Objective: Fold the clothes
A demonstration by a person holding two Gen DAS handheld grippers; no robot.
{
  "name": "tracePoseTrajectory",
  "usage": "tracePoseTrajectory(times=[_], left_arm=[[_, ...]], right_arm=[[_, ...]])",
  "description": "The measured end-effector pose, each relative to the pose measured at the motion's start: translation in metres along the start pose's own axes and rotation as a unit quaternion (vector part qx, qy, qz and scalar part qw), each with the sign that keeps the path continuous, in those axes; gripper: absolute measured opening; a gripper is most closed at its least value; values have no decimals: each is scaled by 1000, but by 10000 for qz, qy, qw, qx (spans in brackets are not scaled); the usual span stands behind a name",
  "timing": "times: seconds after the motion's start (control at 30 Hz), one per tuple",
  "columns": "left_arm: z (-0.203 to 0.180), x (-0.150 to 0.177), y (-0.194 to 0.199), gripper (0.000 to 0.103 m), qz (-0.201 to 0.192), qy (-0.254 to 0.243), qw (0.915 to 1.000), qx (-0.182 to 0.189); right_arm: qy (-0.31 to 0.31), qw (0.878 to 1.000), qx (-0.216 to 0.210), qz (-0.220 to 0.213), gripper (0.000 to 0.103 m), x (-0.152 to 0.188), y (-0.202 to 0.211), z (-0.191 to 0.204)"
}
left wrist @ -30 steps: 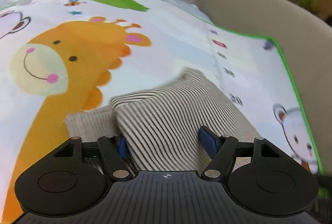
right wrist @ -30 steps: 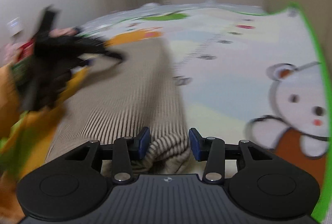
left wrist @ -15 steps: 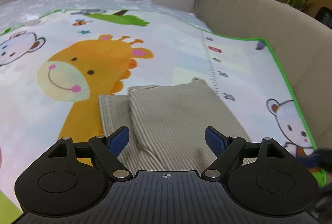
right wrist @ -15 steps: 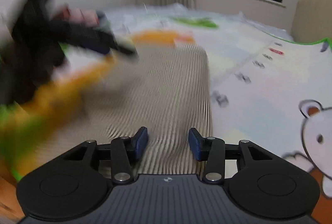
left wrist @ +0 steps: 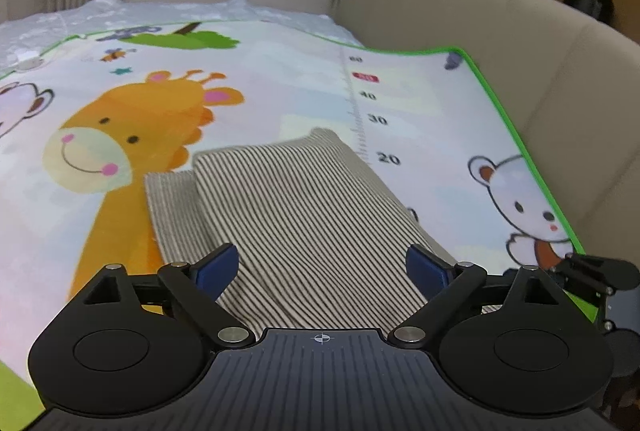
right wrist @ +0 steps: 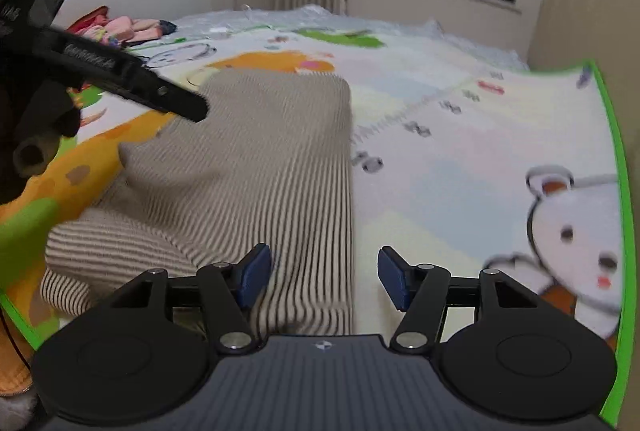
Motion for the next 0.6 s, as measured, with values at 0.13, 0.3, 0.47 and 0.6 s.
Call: tracePoseTrajectory(times=[0.13, 0.3, 0.47, 0.6], left_arm=[[5, 24, -8, 94, 395, 269, 9988, 56], [28, 56, 0, 91, 670, 763, 9948, -17], [36, 60, 1, 88, 739, 988, 9922, 186], [31, 53, -13, 72, 651, 880, 9935, 302]], right_arm=[[-560, 9982, -202, -26, 59, 15, 5, -6], [-1180, 9915, -510, -179, 59, 13, 2, -14], [-1342, 9886, -631, -265, 52, 5, -11, -15], [-1419, 9878, -577, -287, 40, 0, -18, -15]])
Point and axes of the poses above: each gripper's, at about its wrist camera, not at the fingertips, and y roughly against the way its jaws point, z to its left, x to its underside, the point moved 9 cm from there along -y, roughly the way its jaws point, and after that the axes turned 8 degrees about -x, right-handed, at the moved point
